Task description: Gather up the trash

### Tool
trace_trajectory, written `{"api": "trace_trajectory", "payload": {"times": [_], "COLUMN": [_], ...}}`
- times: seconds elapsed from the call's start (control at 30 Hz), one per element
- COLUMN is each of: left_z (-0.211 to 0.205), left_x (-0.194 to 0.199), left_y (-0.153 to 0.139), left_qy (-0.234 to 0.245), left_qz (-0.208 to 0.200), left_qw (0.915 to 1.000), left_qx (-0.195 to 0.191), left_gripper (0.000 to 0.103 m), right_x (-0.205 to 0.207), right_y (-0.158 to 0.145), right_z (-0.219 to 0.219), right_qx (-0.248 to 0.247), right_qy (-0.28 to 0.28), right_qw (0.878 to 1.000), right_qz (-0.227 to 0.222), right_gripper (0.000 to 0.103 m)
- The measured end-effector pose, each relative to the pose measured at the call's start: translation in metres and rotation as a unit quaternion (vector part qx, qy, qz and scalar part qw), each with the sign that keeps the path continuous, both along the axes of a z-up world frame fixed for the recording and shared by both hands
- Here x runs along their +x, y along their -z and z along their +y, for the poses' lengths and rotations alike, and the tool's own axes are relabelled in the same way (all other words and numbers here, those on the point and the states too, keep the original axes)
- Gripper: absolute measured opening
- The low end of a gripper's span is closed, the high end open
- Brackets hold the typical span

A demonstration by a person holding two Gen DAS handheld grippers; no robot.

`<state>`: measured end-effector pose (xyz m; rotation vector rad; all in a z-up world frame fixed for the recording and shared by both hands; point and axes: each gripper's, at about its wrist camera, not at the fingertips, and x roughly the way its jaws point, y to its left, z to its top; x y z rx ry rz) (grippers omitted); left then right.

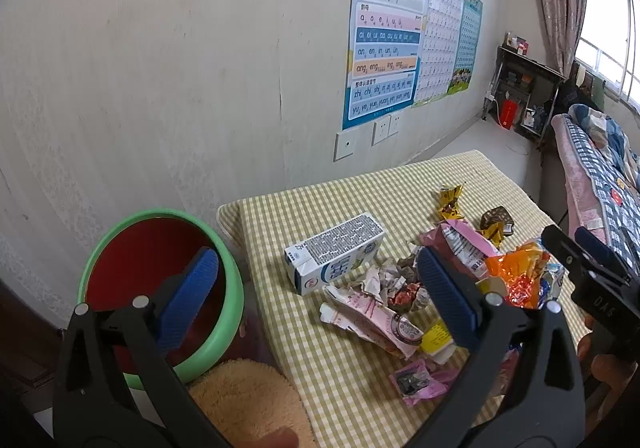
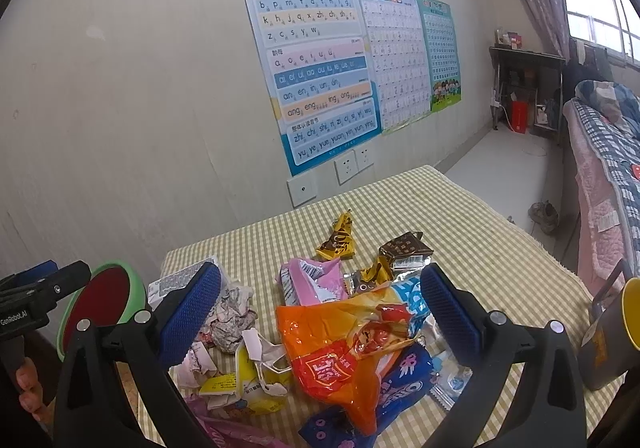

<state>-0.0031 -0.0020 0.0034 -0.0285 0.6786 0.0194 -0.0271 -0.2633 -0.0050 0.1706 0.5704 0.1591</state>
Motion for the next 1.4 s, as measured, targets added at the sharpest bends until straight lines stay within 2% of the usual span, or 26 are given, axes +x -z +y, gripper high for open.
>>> {"api": "trace_trajectory", "payload": {"times": [0.77, 1.4], "left_z": [-0.010, -0.019], "left_x": [0.004, 0.011], "left_y": [0.012, 0.031], "left_qy": [0.011, 0.007], "left_qz": [0.018, 0.046], "left_qw": [0.9997, 0.9982], "left_qx": [0.011, 0.038], "left_gripper": [0.098, 0.098], "right_x": [0.002, 0.014], "right_y": [0.004, 0.013], "right_z": [-0.012, -0.010], "right_qx": [0.020, 0.016], "right_qy": [0.008, -0.001], "right_qw": [1.000, 1.000], "right_qz": [0.007, 0.022], "right_gripper": [0.096, 0.096]}}
